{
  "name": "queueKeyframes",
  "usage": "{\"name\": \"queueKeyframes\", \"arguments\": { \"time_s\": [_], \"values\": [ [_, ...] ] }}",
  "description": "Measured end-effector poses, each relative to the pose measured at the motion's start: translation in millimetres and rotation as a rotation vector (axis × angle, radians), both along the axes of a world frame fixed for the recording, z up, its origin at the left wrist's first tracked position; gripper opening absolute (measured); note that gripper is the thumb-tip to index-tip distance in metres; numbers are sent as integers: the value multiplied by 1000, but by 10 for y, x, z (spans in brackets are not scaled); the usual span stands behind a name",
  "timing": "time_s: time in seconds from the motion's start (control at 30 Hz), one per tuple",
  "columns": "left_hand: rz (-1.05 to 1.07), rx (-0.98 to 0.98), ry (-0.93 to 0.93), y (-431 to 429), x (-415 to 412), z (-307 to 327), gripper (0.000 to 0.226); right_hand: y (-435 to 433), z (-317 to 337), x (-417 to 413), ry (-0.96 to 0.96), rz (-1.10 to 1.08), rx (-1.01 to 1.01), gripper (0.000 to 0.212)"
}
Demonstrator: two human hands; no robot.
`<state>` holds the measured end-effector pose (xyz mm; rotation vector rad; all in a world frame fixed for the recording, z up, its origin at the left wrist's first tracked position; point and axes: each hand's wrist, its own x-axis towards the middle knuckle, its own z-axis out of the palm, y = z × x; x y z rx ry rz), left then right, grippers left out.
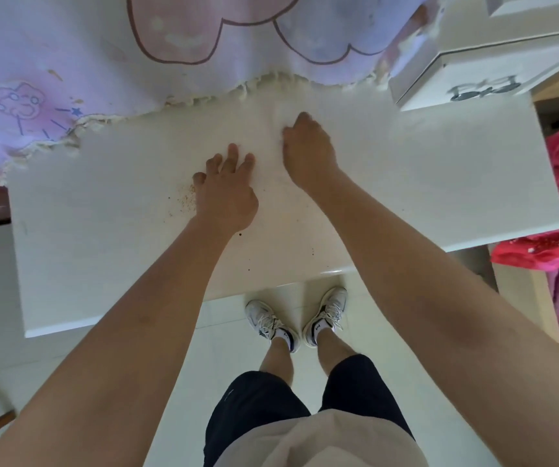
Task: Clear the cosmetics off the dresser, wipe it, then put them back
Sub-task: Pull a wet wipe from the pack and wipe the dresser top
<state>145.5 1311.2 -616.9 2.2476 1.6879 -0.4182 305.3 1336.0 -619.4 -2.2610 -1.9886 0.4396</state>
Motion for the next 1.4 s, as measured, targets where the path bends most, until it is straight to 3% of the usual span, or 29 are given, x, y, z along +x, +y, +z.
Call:
{"name": "queueKeyframes", "arguments": {
  "time_s": [0.07, 0.13, 0.3, 0.37, 0.43, 0.57, 0.63, 0.7, 0.77, 0.87, 0.97, 1.03, 1.1, 1.2, 1.3, 1.4],
  "values": [
    [-5, 1, -1, -20, -16, 6, 62, -95, 90, -87, 110, 150, -51, 32],
    [-9, 26, -50, -4, -25, 55, 58, -95, 182, 166, 228, 133, -5, 37],
    [134, 229, -141, -78, -277, 158, 51, 69, 138, 1062, 108, -353, 90, 42],
    [209, 218, -127, -159, -415, 134, 49, 220, 49, 1036, 23, -418, 43, 43],
    [277, 207, -107, -249, -543, 95, 50, 344, -29, 694, -60, -296, 19, 45],
    [417, 234, -93, -454, -729, 53, 53, 293, -46, -321, -60, 215, -84, 52],
    [477, 220, -95, -539, -752, 74, 53, 184, 47, -560, 90, 431, -201, 51],
    [537, 215, -115, -605, -721, 95, 53, 91, 154, -454, 336, 460, -230, 47],
    [577, 226, -130, -719, -690, 88, 52, -73, 197, -117, 467, 287, -60, 44],
    [596, 242, -167, -915, -636, 31, 53, -424, 84, 681, 407, -173, 240, 45],
    [614, 248, -175, -1074, -543, -54, 52, -837, -80, 1403, 233, -601, 233, 50],
    [604, 249, -164, -1131, -510, -115, 53, -1022, -204, 1506, 45, -688, 129, 57],
    [614, 259, -160, -1131, -513, -156, 55, -1056, -293, 1224, -72, -573, 78, 60],
    [629, 246, -154, -1118, -526, -167, 53, -958, -306, 335, -17, -234, 83, 61],
    [591, 214, -135, -1151, -556, -128, 50, -963, -146, -553, 124, 54, 27, 61],
    [553, 202, -113, -1141, -584, -95, 49, -852, -3, -698, 362, 157, -36, 51]
  ]
}}
